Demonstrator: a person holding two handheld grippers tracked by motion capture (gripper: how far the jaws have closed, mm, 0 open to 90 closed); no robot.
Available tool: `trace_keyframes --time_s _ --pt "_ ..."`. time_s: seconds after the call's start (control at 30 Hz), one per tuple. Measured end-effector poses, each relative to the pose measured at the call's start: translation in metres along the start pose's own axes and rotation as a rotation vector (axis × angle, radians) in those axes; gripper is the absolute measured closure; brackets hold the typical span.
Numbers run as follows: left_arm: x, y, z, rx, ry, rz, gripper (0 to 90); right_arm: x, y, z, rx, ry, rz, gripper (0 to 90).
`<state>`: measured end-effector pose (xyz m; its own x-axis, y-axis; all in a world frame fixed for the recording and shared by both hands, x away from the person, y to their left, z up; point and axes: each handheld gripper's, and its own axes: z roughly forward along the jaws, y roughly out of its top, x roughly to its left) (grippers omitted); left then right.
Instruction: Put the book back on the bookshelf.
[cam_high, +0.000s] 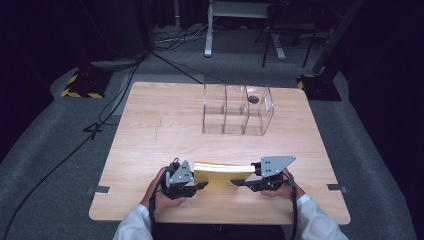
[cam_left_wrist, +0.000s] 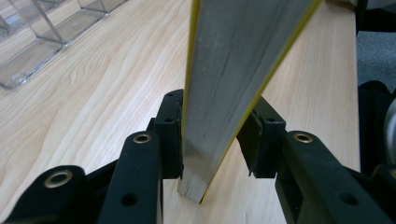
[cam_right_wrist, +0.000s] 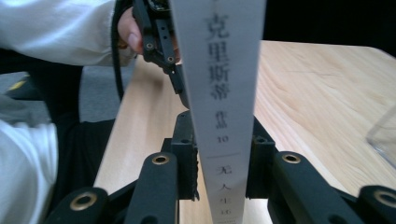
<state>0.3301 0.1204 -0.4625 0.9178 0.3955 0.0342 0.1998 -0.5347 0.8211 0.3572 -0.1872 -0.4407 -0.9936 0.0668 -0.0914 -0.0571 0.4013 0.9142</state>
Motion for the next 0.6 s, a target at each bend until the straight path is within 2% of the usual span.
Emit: trace_keyframes --time_s 0.17,0.33,0.47,0.53,0.6 --pt "0.0 0.01 0.013 0.004 0.003 0.019 61.1 0.0 -0.009 -0.011 -0.016 -0.016 0.028 70.6" --pt "0.005 0.015 0.024 -0.012 0.0 0.009 60.1 -0.001 -0.012 -0.014 0.007 -0.081 0.044 71.2" --pt "0.008 0.017 0.029 -0.021 0.0 -0.003 58.8 -0.003 -0.014 -0.014 0.013 -0.11 0.054 72.7" --pt "0.009 0.016 0.03 -0.027 0.005 -0.013 57.2 -0.003 -0.014 -0.014 0.009 -0.125 0.056 73.8" --pt "0.01 0.016 0.03 -0.026 0.031 -0.019 54.1 -0.002 -0.014 -0.014 0.013 -0.138 0.044 74.7"
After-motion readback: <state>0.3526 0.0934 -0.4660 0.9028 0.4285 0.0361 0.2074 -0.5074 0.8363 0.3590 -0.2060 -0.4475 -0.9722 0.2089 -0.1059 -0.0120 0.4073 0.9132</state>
